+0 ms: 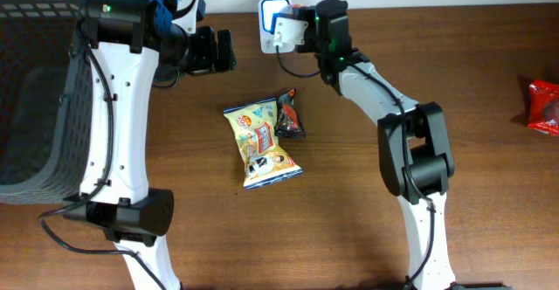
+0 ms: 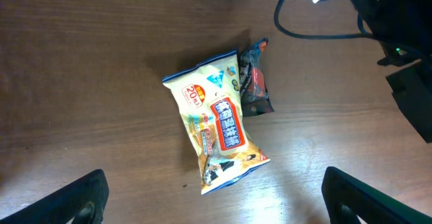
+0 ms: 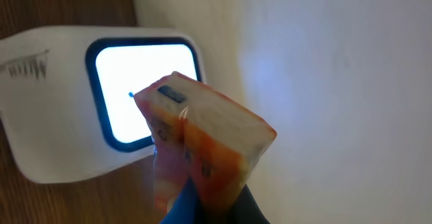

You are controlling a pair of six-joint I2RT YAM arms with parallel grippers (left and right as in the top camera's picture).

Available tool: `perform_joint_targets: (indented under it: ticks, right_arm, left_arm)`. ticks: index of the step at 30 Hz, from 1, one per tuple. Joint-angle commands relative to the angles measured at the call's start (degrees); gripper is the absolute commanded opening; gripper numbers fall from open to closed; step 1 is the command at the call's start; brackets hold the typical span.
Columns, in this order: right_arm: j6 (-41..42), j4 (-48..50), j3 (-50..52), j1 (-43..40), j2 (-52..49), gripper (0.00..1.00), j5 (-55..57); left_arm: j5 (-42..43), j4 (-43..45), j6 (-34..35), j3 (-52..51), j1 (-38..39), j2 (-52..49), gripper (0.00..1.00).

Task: Scan the item barcode
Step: 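Hold the orange snack box in front of the white scanner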

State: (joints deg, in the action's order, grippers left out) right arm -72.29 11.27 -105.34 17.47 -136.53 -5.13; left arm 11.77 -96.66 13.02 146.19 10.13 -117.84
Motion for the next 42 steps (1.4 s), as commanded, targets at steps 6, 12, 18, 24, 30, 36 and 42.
perform_joint_targets:
  ticks: [6,12,18,24,30,36,42]
  right_arm:
    - [5.3,7.8,-0.7,1.0,-1.9,0.04,-2.2]
    - [6.0,9.4,-0.7,2.4,-1.9,0.04,-2.2]
    - [8.9,5.7,-0.7,2.4,-2.3,0.04,-3.3]
    - [8.7,6.9,-0.7,2.3,-3.4,0.04,-3.3]
    - [38.7,17.8,-1.6,0.6,-1.7,0.04,8.5]
    - [21.9,1.8,-4.6,0.6,-1.8,0.04,5.2]
    - [29.8,9.0,-4.6,0.9,-2.3,0.04,8.0]
  left_arm:
    - [-0.2,0.0,-0.9,0.0,-0.1,1.2,0.99]
    - [-0.2,0.0,-0.9,0.0,-0.1,1.2,0.99]
    - [-0.2,0.0,-0.9,0.0,-0.1,1.2,0.99]
    - [-0.2,0.0,-0.9,0.0,-0.1,1.2,0.99]
    - [-0.2,0.0,-0.9,0.0,-0.1,1.2,0.99]
    - [-0.2,0.0,-0.9,0.0,-0.1,1.2,0.99]
    - [-0.2,0.0,-0.9,0.0,-0.1,1.2,0.99]
